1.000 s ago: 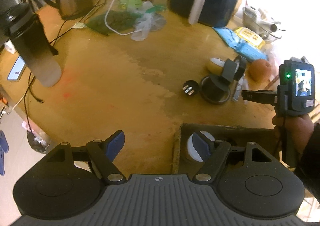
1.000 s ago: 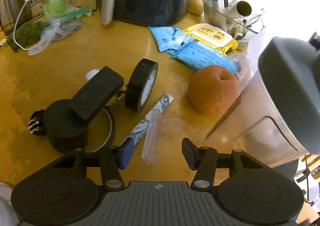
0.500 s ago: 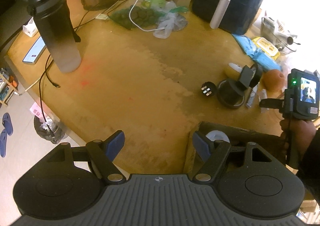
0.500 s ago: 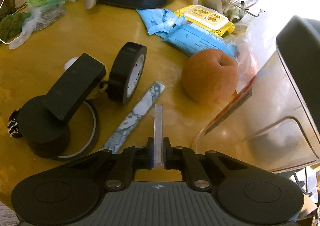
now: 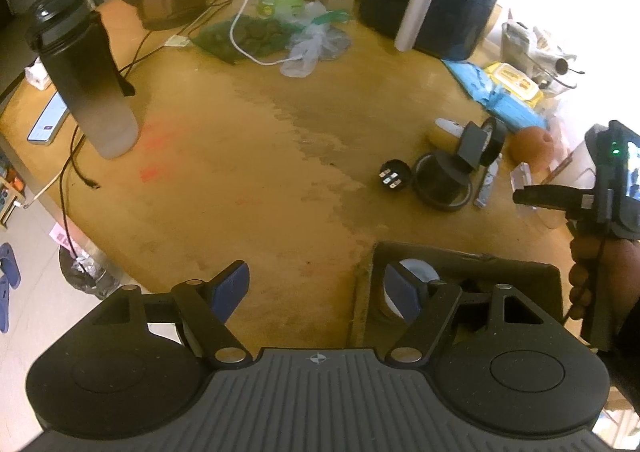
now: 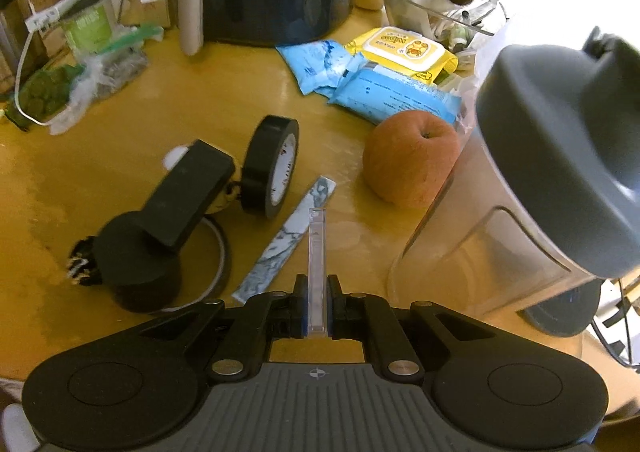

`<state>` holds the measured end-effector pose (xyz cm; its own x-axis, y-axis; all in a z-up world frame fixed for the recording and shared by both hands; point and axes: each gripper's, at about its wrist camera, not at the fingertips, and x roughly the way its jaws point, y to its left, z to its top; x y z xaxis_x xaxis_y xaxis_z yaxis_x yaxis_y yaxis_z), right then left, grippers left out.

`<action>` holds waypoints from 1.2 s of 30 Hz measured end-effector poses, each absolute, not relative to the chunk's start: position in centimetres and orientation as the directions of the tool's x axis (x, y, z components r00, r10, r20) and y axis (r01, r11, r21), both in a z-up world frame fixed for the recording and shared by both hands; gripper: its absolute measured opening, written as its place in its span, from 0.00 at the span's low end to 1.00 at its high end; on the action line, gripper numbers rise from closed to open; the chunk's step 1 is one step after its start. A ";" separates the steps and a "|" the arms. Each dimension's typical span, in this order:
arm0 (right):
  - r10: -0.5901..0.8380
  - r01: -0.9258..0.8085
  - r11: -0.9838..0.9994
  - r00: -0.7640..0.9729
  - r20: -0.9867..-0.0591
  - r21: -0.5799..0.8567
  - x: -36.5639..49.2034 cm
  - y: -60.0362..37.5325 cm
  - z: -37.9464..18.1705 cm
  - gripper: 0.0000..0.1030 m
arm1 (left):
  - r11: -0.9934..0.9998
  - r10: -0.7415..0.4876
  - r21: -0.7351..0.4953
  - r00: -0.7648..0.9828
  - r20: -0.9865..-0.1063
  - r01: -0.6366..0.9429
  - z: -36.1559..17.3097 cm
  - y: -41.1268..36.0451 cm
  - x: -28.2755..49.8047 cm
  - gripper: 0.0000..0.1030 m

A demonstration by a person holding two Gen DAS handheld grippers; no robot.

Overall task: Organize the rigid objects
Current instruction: 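Lift the clear strip with the right tool while the left tool grasps the black plug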

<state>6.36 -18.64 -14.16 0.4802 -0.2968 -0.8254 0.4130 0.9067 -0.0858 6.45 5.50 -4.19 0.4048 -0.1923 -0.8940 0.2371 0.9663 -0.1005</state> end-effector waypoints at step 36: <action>-0.109 0.409 0.889 0.623 -0.774 0.204 -4.2 -19.3 -7.1 0.10 | 0.880 -0.272 -0.044 0.425 -0.863 0.473 -7.0 -1.4 10.9 0.72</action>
<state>-4.23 -19.28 -7.12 0.6234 -0.1094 -0.7742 0.4093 0.8893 0.2039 10.93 -1.42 -6.97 0.4254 -0.2715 -0.8633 0.4725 0.8802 -0.0440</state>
